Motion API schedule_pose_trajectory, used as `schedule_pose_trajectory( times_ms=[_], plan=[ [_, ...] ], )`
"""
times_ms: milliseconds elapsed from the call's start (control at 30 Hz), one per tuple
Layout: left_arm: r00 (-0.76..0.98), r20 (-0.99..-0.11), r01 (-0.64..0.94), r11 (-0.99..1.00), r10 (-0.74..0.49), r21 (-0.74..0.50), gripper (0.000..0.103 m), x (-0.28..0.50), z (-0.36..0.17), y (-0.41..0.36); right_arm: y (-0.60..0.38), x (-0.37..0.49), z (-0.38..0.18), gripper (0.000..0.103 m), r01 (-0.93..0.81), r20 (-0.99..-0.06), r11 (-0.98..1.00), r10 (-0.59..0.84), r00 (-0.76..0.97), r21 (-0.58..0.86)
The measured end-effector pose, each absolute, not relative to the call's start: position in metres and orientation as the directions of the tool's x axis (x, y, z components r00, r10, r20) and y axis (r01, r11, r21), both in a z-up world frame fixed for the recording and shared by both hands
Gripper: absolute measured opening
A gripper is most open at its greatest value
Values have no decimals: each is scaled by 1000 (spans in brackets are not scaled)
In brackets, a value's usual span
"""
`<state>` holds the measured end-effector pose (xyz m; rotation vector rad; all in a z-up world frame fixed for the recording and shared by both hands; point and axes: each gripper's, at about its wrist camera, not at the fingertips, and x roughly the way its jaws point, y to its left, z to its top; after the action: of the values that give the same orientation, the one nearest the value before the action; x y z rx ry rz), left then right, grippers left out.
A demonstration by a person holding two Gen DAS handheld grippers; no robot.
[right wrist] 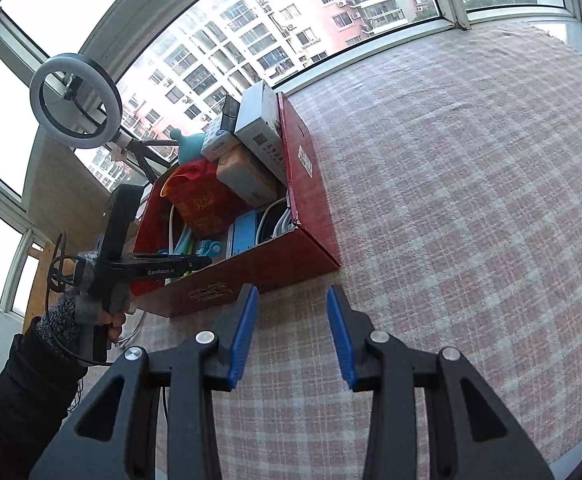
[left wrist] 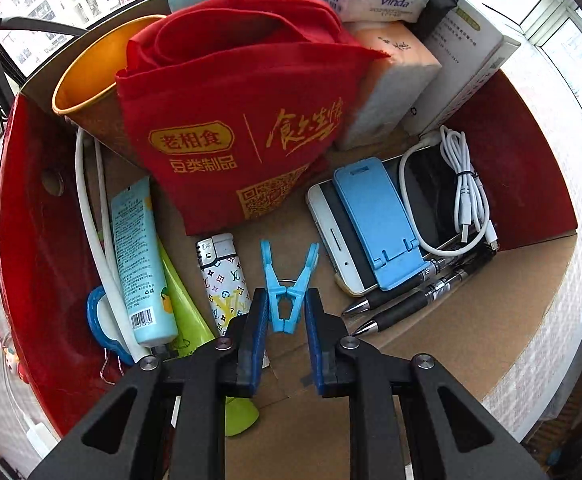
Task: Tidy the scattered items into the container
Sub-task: 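Carry the blue peg with the left tool into the red box, then open the left tool to drop the peg and withdraw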
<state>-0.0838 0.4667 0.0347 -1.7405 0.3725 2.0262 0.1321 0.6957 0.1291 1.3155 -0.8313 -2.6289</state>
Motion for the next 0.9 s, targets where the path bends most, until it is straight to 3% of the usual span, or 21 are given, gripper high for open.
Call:
schedule_pose_trajectory(
  times_ms=[167, 467, 667, 900],
  plan=[
    [-125, -976, -483, -870, 181, -99, 18, -80, 47, 458, 684, 112, 145, 35, -86, -701, -857, -353, -620, 507],
    [-302, -908, -470, -874, 290, -122, 25, -34, 143, 390, 595, 22, 172, 26, 162, -751, -876, -475, -458, 455],
    [-408, -869, -410, -907, 280, -100, 30, -9, 187, 332, 527, -51, 131, 23, 229, -872, -899, -424, -246, 373],
    [-456, -855, -313, -944, 249, -108, 30, 7, 187, 261, 488, -89, 89, 23, 260, -959, -941, -256, -126, 217]
  ],
)
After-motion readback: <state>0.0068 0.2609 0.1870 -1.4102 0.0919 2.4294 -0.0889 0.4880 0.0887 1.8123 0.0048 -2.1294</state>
